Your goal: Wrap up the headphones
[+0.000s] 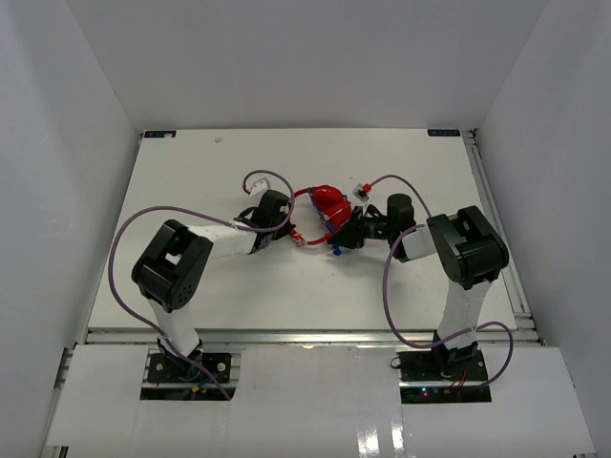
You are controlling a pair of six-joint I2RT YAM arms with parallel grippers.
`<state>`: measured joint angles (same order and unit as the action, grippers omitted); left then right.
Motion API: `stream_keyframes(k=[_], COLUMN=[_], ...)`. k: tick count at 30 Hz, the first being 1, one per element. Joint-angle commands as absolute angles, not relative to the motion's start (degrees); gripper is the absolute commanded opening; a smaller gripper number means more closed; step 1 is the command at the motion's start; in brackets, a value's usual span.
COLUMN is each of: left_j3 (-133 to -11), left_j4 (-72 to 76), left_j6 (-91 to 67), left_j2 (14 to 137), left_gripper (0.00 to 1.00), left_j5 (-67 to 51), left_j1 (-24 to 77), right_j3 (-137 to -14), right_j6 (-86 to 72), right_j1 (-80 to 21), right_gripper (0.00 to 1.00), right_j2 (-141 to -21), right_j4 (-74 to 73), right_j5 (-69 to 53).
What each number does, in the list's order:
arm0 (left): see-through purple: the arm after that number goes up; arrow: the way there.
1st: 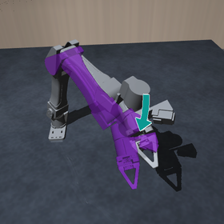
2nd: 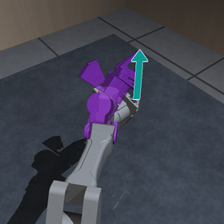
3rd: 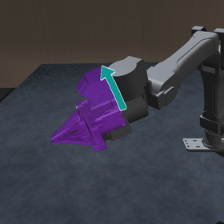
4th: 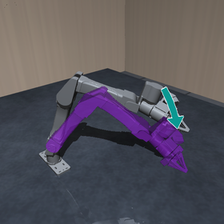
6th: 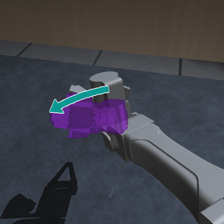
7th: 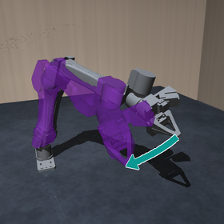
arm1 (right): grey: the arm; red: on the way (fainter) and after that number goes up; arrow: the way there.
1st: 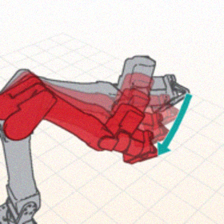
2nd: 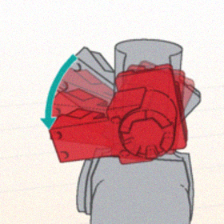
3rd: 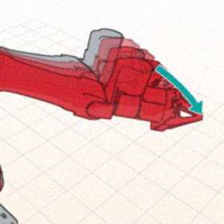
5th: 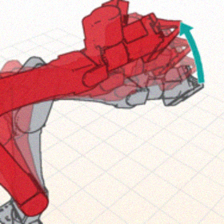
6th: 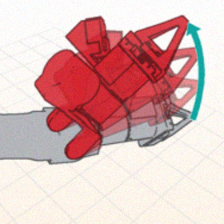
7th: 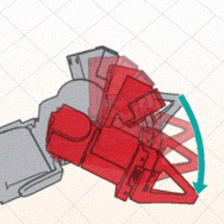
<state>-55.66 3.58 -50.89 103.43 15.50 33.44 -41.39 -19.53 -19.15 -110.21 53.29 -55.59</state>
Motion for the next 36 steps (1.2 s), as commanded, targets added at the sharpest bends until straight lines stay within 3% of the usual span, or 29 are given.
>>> stream_keyframes(k=[1,4,8,12,14,19,23,27,32,36], left_j3=[-62.43,-64.36,-63.85,-64.01,-64.47,-63.35,-57.77,-48.31,-39.3,-34.0], left_j4=[1.66,-1.22,-2.74,-4.23,-5.71,-6.77,-4.11,-5.18,-10.71,-12.33], left_j6=[-49.51,-48.52,-48.46,-47.97,-46.26,-37.65,-25.14,-15.33,-10.01,-9.13], left_j2=[104.69,105.67,103.83,100.61,98.18,88.88,73.83,58.52,42.17,33.89], left_gripper=[0.14,0.38,0.63,0.75,0.79,0.96,0.98,0.98,0.98,0.98], left_j5=[11.38,9.18,8.38,8.06,7.6,5.7,-2.77,-10.07,-8.87,-9.24], left_j1=[33.13,33.13,33.13,33.13,33.13,33.13,33.13,33.13,33.12,33.05], right_j3=[-43.75,-43.88,-45.23,-44.45,-44.01,-46.84,-47.41,-44.63,-41.05,-42.25], right_j6=[-17.87,-14.14,-3.29,1.49,3.63,14.62,17.58,16.15,11.11,10.45], right_j1=[-17.14,-15.48,-12.27,-8.73,-7.74,-8.2,-8.26,-8.19,-8.17,-7.6], right_gripper=[0.32,0.39,0.46,0.55,0.64,0.73,0.9,0.9,0.9,0.9], right_j2=[-109.23,-107.44,-103.22,-99.32,-95.33,-86.17,-74.38,-58.83,-44.59,-41.94], right_j4=[50.55,44.3,29.42,19.92,15.93,-2.15,-10.25,-10.19,-7.76,-14.5], right_j5=[-55.22,-54.7,-52.46,-51.24,-49.68,-44.21,-35.65,-23.96,-12.32,-6.63])
